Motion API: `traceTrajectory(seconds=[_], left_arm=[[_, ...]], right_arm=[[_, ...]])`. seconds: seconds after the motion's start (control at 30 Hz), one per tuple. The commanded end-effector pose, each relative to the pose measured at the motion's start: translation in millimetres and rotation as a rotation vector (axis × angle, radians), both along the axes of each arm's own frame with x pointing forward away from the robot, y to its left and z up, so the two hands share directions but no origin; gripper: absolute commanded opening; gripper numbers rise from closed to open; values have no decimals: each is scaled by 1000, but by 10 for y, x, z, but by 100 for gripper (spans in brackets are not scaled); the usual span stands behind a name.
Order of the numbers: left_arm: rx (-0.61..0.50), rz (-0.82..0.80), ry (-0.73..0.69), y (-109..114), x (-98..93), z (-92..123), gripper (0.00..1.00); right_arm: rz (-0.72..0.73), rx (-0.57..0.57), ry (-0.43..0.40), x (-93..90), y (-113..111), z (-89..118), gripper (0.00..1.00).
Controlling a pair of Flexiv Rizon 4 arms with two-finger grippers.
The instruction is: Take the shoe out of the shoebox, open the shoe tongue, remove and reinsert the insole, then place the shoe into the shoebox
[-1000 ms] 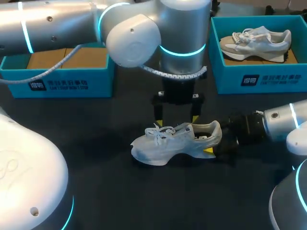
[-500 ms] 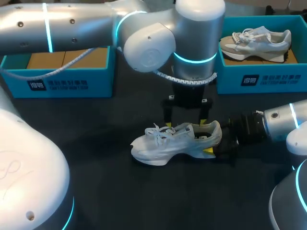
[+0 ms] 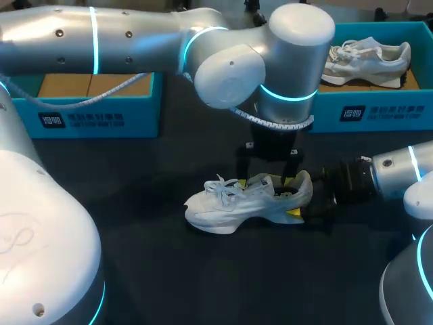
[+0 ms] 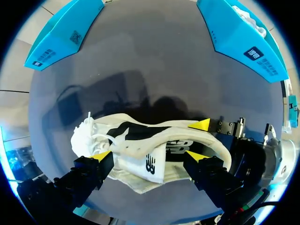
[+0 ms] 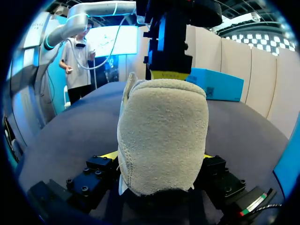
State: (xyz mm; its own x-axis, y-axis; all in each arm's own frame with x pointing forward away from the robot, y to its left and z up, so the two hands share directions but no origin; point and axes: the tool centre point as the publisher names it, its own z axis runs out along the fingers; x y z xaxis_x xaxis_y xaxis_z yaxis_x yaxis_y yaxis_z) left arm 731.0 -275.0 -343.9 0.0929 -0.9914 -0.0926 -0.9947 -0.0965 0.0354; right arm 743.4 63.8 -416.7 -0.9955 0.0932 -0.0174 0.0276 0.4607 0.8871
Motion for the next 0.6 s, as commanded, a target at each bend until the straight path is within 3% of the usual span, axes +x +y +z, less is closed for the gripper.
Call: traceTrajectory(seconds=[0.03, 0.6], left_arm=[[56, 62, -23, -95, -80, -56, 100], [124, 93, -23, 59, -112, -206, 100]], right_arm=[[-1, -3, 0, 15, 9, -51, 0], [-1, -3, 0, 15, 9, -51, 0]])
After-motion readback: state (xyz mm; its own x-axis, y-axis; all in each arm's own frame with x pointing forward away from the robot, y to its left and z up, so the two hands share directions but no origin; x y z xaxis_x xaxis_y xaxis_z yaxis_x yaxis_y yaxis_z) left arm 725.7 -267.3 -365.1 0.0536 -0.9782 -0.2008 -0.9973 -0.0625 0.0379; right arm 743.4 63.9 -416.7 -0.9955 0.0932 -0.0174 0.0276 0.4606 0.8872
